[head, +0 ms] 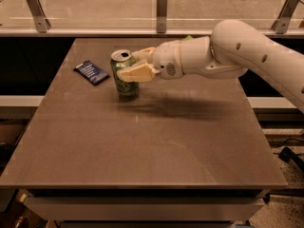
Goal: Move green can near rxbar blueberry
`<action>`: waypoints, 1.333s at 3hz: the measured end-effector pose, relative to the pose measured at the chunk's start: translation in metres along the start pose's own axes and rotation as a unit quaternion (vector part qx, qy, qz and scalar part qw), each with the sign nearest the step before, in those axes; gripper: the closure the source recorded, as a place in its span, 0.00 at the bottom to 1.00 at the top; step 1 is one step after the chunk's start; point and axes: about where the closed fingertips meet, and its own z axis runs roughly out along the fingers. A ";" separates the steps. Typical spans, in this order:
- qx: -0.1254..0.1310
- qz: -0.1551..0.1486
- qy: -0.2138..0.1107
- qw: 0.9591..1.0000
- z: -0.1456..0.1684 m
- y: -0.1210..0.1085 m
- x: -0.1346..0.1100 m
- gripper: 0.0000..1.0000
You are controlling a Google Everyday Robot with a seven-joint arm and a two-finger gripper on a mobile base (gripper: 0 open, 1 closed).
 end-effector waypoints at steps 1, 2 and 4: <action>-0.006 0.002 -0.003 1.000 0.013 -0.010 0.000 1.00; -0.014 0.000 -0.010 1.000 0.027 -0.017 -0.002 1.00; -0.033 -0.013 -0.037 0.999 0.051 -0.022 -0.002 1.00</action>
Offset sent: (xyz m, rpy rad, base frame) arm 0.0370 0.0300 -0.0101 0.0388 0.0019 0.0350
